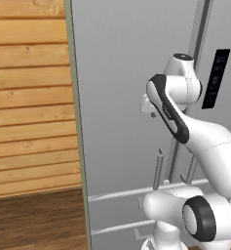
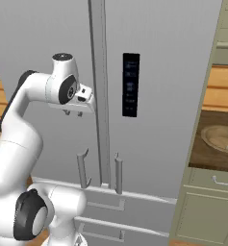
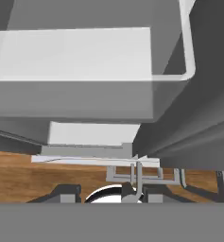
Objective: Grab a lemon wedge from the fridge and one ice cube from the ice bowl, and put them in the glass of lemonade.
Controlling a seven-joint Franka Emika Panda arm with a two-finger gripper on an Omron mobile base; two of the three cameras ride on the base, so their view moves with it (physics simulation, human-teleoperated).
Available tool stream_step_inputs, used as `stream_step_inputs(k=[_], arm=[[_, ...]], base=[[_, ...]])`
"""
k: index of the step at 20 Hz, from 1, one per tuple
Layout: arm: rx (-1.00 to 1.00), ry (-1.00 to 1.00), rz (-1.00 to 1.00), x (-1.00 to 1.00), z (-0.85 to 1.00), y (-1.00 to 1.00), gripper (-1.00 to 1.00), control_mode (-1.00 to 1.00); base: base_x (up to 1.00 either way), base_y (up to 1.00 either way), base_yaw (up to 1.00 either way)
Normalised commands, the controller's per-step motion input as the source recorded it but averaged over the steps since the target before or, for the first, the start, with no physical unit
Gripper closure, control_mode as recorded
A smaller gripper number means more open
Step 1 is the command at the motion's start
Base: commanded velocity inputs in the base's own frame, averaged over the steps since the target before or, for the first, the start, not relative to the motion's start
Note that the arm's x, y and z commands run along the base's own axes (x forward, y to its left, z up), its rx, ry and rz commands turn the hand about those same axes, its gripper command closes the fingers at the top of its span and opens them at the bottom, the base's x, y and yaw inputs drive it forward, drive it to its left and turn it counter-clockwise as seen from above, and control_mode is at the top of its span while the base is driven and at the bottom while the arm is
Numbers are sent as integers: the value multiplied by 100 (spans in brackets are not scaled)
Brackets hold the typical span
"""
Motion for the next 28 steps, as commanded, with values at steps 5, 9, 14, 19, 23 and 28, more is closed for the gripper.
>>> stream_step_inputs(k=[5, 9, 14, 19, 23, 28], arm=[[0, 4, 0, -46, -4, 4, -100, -100], [4, -2, 0, -88, -34, 0, -100, -100], [9, 0, -2, -61, -32, -9, -100, -100], [1, 1, 0, -10, -8, 0, -100, -100], [0, 0, 0, 0, -2, 0, -100, 100], [0, 0, 0, 0, 0, 0, -100, 100]], base=[[0, 0, 0], [0, 0, 0], [0, 0, 0], [0, 0, 0], [-7, -16, 0], [-3, -98, 0]])
